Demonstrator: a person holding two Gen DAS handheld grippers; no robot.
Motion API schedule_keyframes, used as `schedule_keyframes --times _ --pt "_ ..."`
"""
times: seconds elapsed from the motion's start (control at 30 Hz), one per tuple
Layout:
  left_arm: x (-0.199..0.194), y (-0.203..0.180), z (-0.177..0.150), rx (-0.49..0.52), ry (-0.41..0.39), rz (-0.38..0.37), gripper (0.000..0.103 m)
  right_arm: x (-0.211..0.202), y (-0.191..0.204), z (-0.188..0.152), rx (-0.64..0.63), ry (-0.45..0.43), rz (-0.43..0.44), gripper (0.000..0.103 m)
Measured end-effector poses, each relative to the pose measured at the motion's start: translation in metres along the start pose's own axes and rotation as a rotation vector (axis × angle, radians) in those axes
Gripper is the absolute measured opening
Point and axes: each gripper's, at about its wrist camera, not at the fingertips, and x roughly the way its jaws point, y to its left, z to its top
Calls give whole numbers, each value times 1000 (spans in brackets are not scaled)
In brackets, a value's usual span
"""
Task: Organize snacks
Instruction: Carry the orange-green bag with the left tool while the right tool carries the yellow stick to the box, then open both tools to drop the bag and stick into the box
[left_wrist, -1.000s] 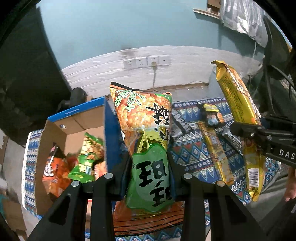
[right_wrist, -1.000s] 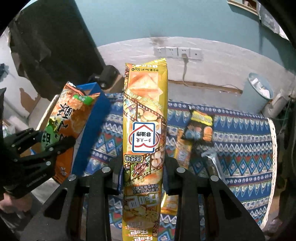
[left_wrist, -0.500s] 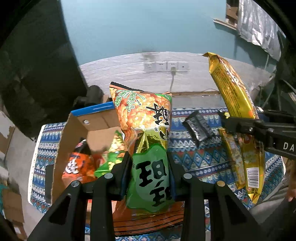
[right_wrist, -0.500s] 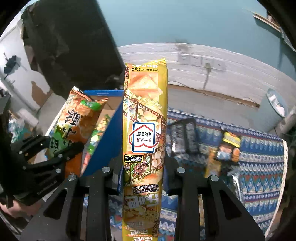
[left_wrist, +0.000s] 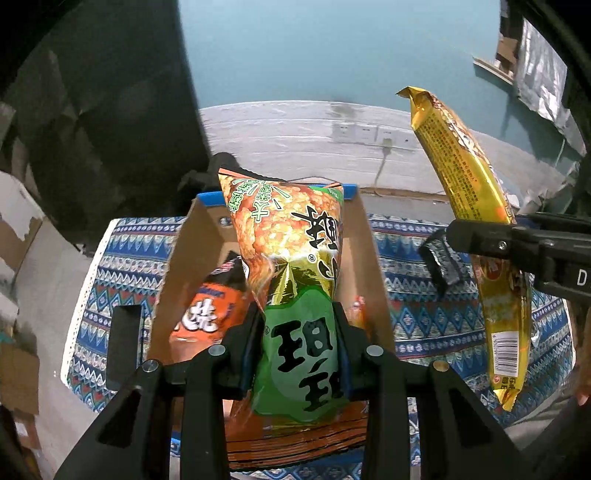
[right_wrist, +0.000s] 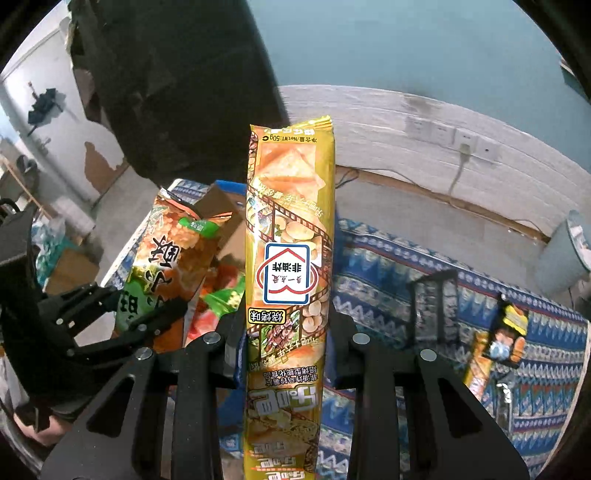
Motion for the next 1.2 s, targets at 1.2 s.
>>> schedule_keyframes --times 1.2 --pt "28 57 -7 -133 75 89 68 71 52 29 2 91 30 65"
